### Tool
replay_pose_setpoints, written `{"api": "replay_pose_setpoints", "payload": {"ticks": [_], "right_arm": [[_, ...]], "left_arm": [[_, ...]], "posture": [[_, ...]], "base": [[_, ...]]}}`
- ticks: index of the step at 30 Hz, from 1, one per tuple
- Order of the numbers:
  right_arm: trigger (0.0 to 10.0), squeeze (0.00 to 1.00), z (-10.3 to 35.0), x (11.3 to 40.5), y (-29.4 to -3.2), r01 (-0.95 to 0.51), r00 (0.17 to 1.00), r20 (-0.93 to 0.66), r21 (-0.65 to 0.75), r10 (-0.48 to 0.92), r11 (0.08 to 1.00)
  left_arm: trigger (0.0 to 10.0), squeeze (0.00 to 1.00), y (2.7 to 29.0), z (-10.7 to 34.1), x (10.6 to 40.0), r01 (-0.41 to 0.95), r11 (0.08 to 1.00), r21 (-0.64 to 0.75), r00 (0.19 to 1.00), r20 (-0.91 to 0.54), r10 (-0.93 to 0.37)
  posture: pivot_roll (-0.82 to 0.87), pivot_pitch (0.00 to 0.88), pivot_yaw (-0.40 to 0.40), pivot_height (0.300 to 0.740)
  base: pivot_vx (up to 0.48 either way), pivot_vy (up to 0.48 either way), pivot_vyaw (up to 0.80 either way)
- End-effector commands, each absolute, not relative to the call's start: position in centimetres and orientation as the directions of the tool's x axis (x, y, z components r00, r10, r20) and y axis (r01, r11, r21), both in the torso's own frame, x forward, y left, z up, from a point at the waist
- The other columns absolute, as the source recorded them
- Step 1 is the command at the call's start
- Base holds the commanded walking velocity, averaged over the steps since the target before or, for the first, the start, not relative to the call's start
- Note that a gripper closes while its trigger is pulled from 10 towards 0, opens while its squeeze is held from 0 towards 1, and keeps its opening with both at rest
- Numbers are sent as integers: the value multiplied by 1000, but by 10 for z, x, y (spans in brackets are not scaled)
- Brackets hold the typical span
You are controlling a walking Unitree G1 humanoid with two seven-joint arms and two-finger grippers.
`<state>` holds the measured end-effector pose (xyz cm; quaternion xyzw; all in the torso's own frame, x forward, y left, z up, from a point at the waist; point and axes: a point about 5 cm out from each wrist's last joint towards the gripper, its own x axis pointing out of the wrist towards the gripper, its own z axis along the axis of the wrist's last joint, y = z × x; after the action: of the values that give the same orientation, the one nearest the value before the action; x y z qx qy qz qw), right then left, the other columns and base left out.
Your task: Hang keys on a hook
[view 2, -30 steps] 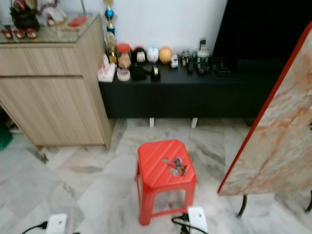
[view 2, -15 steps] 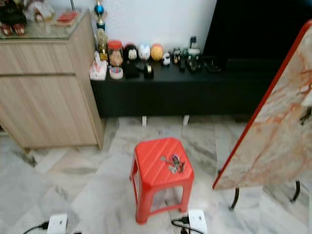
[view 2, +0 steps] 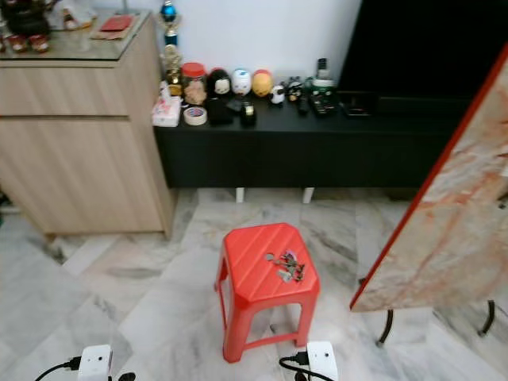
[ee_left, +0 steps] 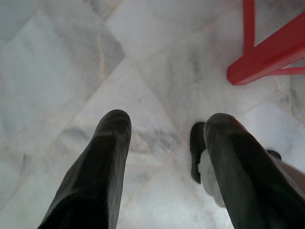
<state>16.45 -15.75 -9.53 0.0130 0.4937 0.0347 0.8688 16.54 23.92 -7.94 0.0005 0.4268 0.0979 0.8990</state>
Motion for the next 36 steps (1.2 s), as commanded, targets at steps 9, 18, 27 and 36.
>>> {"api": "replay_pose_setpoints", "payload": {"ticks": [9,18,27,36], "right_arm": [[10000,0,-95,164,-161,-22,513,-857,55,59,998],[10000,0,-95,164,-160,-25,514,-856,57,61,998],[10000,0,-95,165,-161,-42,522,-851,46,61,998],[10000,0,-95,165,-161,-14,525,-849,56,55,998]], "left_arm": [[10000,0,235,-80,166,-171,983,73,625,-763,166],[10000,0,234,-79,169,-169,983,71,632,-758,163],[10000,0,233,-77,172,-166,984,67,640,-752,159],[10000,0,230,-78,172,-176,983,49,638,-755,152]], "posture": [[68,0,-61,740],[67,0,-58,740],[65,0,-57,740],[67,0,-64,740]], "base": [[244,0,0],[247,0,0],[255,0,276],[85,0,178]]}}
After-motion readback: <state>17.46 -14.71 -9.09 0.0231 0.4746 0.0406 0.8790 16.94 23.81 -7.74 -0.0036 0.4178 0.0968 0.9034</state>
